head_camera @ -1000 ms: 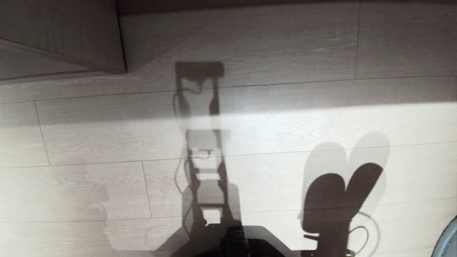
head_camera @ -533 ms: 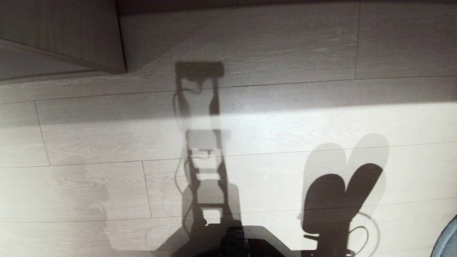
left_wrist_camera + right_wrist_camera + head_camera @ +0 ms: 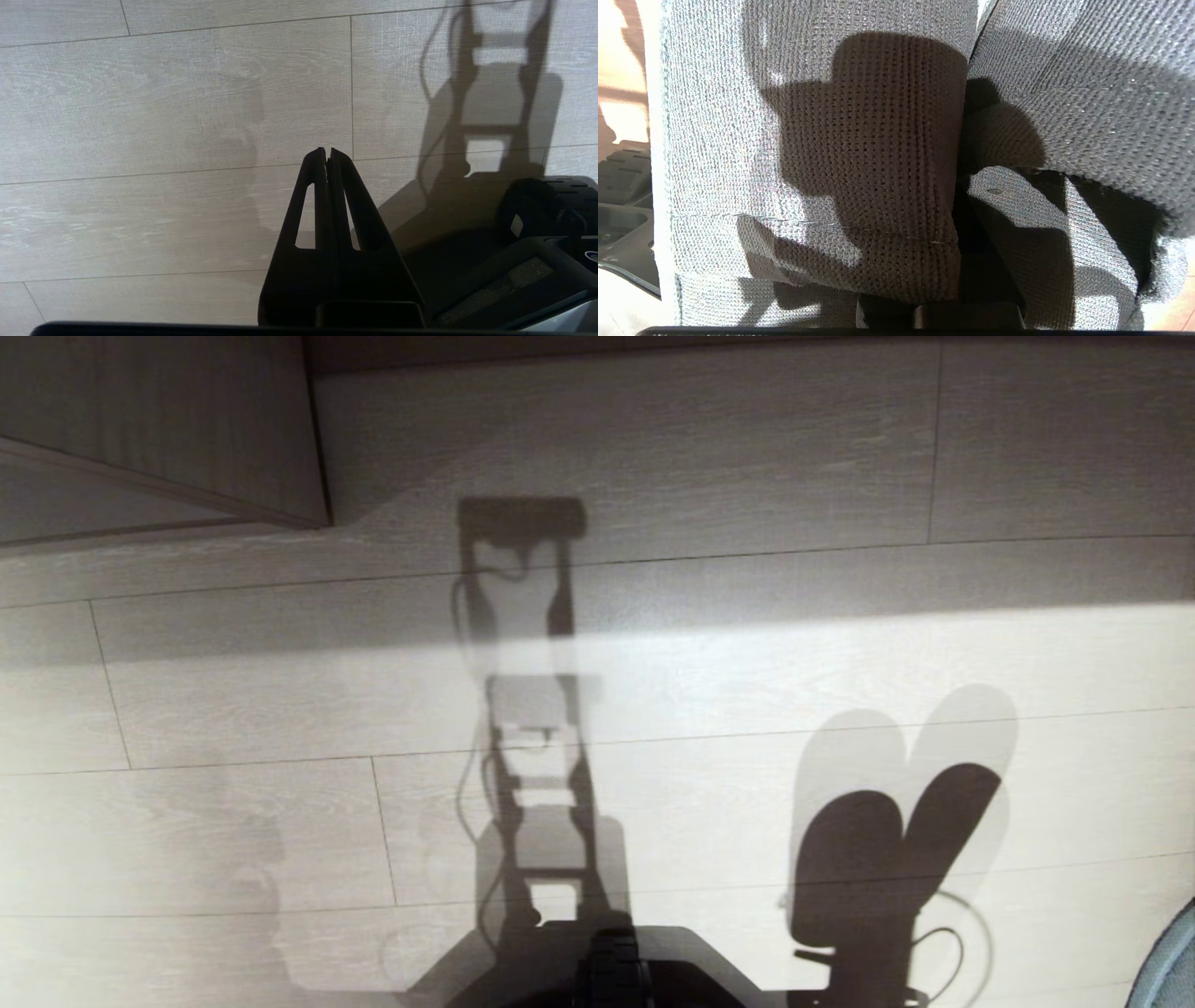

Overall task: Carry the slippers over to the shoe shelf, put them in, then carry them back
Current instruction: Place the slippers into the shoe cabinet

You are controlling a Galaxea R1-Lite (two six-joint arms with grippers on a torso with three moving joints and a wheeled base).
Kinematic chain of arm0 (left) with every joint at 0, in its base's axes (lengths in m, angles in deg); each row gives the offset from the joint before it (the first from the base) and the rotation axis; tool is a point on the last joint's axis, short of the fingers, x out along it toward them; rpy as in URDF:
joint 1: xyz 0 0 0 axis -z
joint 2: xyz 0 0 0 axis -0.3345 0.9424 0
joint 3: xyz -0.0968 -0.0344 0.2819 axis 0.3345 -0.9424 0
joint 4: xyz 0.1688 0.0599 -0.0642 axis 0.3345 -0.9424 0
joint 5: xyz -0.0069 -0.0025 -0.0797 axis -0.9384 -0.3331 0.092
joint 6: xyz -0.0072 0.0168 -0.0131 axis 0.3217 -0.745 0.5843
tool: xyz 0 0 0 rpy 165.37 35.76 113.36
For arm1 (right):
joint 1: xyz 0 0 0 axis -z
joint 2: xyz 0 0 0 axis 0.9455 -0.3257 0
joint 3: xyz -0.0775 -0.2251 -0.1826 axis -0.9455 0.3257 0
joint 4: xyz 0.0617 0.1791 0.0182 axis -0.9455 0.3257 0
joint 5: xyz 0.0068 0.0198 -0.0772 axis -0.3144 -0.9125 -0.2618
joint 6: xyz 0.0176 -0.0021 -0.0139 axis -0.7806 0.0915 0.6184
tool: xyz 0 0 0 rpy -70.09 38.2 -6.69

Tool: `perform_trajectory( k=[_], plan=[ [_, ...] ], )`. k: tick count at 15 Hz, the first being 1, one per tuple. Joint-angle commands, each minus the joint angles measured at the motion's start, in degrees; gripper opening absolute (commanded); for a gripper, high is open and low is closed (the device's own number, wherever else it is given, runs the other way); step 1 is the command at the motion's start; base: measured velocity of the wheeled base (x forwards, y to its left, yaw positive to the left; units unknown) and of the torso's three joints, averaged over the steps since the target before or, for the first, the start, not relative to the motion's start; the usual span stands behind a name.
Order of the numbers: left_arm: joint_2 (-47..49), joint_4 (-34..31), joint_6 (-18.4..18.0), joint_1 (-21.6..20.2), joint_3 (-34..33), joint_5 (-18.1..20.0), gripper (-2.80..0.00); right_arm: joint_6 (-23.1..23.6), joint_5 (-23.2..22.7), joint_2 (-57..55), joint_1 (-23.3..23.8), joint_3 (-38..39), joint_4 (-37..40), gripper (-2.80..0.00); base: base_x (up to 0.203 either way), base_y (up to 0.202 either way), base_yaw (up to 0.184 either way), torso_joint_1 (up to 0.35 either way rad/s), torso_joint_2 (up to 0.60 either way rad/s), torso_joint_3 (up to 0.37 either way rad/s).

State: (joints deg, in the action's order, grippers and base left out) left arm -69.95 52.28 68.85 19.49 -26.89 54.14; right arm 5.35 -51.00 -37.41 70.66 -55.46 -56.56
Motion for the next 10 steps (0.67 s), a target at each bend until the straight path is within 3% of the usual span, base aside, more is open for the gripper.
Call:
perform_trajectory(
  k=[1, 4, 10],
  plan=[
    [-0.02, 0.00, 0.01, -0.04, 0.00, 0.01, -2.80, 0.02, -0.03, -0.16, -0.02, 0.09, -0.03, -2.80, 0.000, 0.000, 0.000, 0.000, 0.00, 0.000],
    [-0.02, 0.00, 0.10, 0.05, 0.00, 0.01, -2.80, 0.11, -0.03, -0.16, -0.02, 0.09, -0.03, -2.80, 0.000, 0.000, 0.000, 0.001, 0.00, 0.086],
    [-0.02, 0.00, 0.10, -0.01, 0.00, -0.02, -2.80, 0.20, -0.03, -0.16, -0.02, 0.10, -0.03, -2.80, 0.000, 0.000, 0.000, 0.002, 0.00, 0.199]
  ],
)
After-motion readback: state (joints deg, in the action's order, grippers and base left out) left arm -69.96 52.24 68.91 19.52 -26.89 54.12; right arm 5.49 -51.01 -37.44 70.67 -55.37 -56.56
